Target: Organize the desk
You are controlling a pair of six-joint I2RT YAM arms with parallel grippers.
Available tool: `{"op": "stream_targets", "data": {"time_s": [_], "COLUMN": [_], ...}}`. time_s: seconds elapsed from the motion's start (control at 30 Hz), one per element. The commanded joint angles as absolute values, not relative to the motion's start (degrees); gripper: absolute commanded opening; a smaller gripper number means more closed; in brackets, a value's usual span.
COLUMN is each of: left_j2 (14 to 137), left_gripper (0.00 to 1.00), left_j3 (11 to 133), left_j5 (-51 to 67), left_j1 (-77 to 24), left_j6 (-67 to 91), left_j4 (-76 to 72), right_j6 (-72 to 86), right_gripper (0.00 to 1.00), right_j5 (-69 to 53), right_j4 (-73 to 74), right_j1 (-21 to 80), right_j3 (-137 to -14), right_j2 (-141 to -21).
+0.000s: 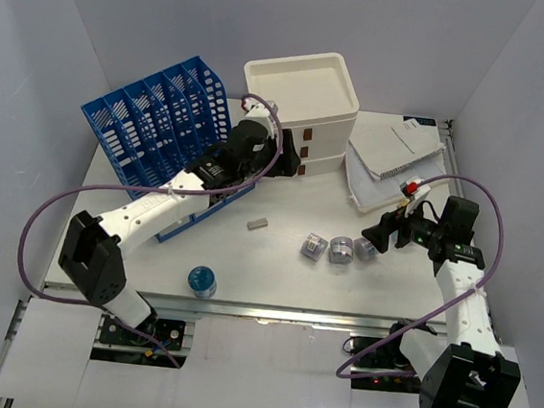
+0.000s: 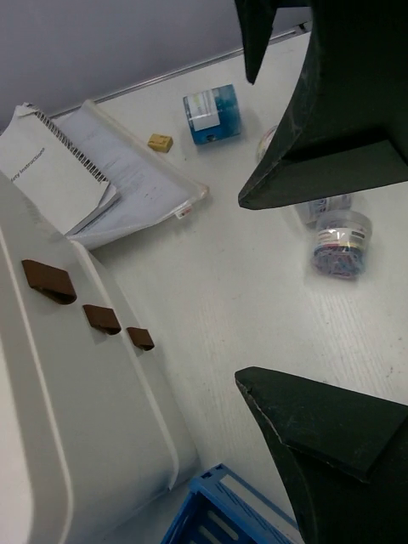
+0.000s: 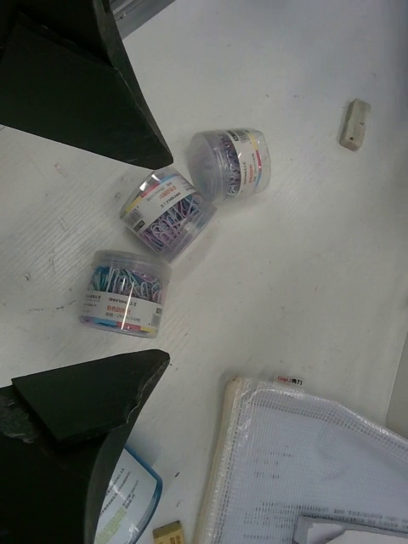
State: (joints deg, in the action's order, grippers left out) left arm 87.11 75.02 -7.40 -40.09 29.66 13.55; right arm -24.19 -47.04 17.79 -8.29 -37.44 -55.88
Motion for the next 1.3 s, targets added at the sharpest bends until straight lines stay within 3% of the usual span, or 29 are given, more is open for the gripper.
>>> {"op": "stream_targets", "data": {"time_s": [0.0, 0.4, 1.03, 1.27], "left_j2": [95.91, 111.88, 120.96, 122.17], "left_gripper": [0.85, 0.8, 0.64, 0.52], "left_j3": [85.62, 105.02, 113.65, 114.83], "left_j5": [-18.98, -28.01, -38.86, -40.07], "left_j1": [-42.4, -44.17, -45.61, -45.96], "left_j6": [31.01, 30.76, 29.71, 29.79], "left_j4": [18.5, 19.9, 19.78, 19.43], "right_j6": [-23.55, -22.32, -21.89, -21.88], "right_gripper": [0.94, 0.93, 0.93, 0.93], "right_j5": [-52.11, -52.61, -54.41, -54.93], "right_j4": [15.99, 15.56, 15.46, 15.47], "right_j1": [-9.74, -10.37, -10.99, -11.12], "right_j3": [-36.77, -36.39, -36.12, -35.99], "right_j2": [-54.95, -53.44, -51.32, -50.58]}}
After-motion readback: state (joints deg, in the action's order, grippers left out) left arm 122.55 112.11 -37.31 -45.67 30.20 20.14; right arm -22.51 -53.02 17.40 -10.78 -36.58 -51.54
